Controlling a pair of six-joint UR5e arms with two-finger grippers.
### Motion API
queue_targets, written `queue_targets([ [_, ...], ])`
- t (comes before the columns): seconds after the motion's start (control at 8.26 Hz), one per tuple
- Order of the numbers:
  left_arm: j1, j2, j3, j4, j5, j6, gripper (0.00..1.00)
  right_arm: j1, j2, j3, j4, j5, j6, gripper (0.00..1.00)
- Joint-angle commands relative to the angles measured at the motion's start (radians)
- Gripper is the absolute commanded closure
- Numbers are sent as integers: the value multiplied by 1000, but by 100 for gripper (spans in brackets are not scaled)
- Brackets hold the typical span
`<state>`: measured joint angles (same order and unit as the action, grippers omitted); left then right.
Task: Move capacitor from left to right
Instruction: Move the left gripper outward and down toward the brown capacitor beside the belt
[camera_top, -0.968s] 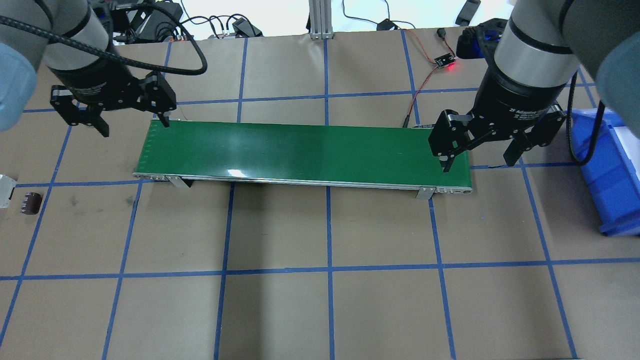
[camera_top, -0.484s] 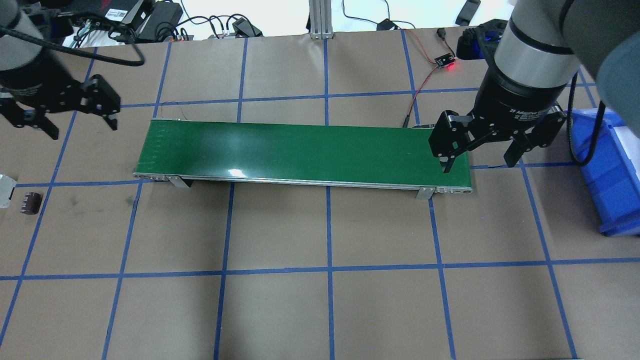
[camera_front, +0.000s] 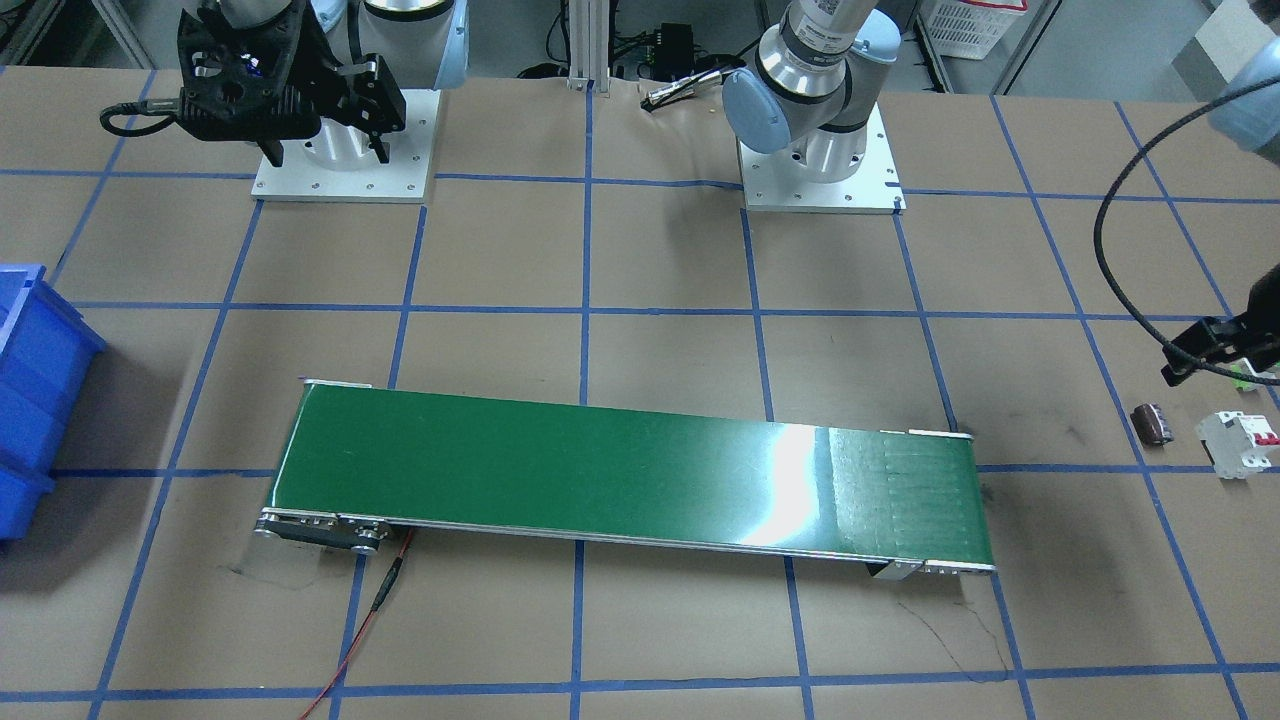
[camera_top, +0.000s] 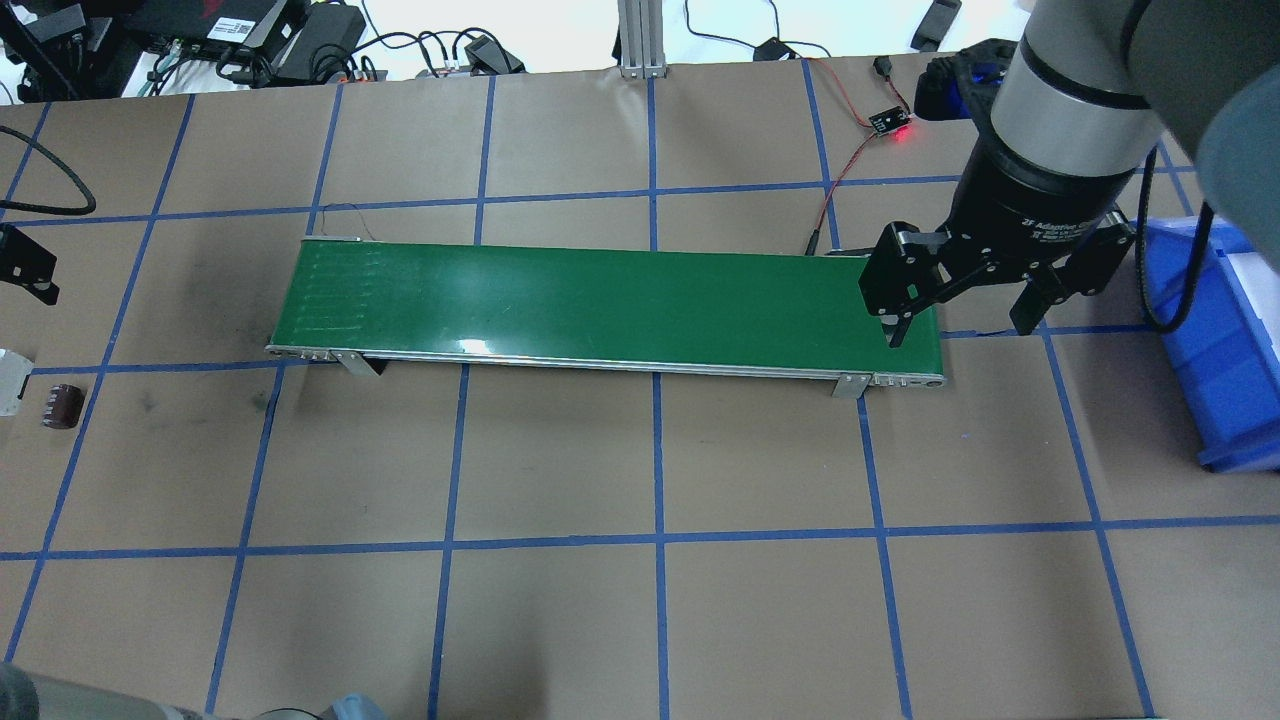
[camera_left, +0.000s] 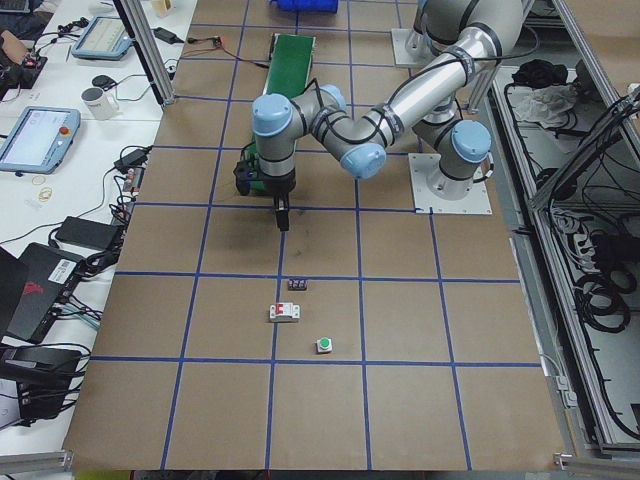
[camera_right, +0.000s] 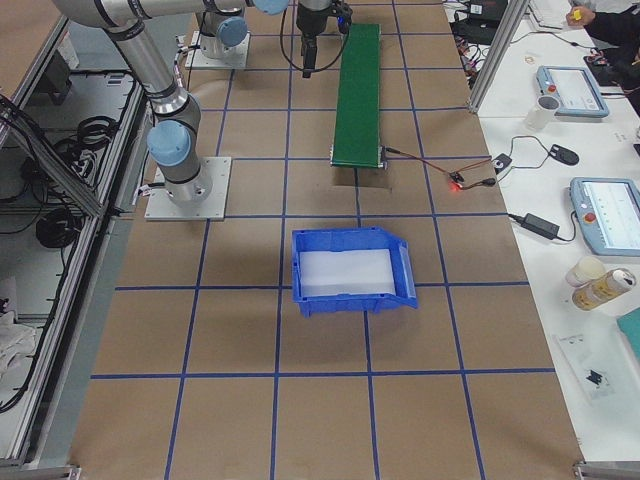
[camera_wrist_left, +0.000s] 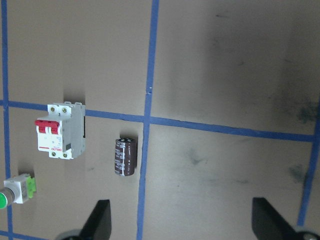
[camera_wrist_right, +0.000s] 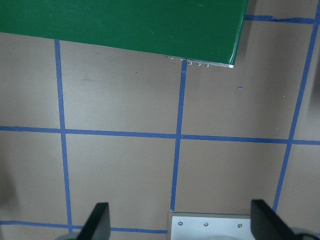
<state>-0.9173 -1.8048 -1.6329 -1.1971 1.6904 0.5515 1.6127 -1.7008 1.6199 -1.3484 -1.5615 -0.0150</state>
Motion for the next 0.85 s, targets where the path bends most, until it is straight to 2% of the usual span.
queue_targets([
  [0.0, 55, -106, -7, 131, 15, 157, 0, 0, 1, 0, 0, 1, 1, 0],
  [0.48, 106, -234, -12, 231, 6, 286, 0, 0, 0, 0, 0, 0, 1, 0],
  [0.73, 107, -240, -77, 243, 2, 286, 0, 0, 0, 0, 0, -5, 0, 0],
])
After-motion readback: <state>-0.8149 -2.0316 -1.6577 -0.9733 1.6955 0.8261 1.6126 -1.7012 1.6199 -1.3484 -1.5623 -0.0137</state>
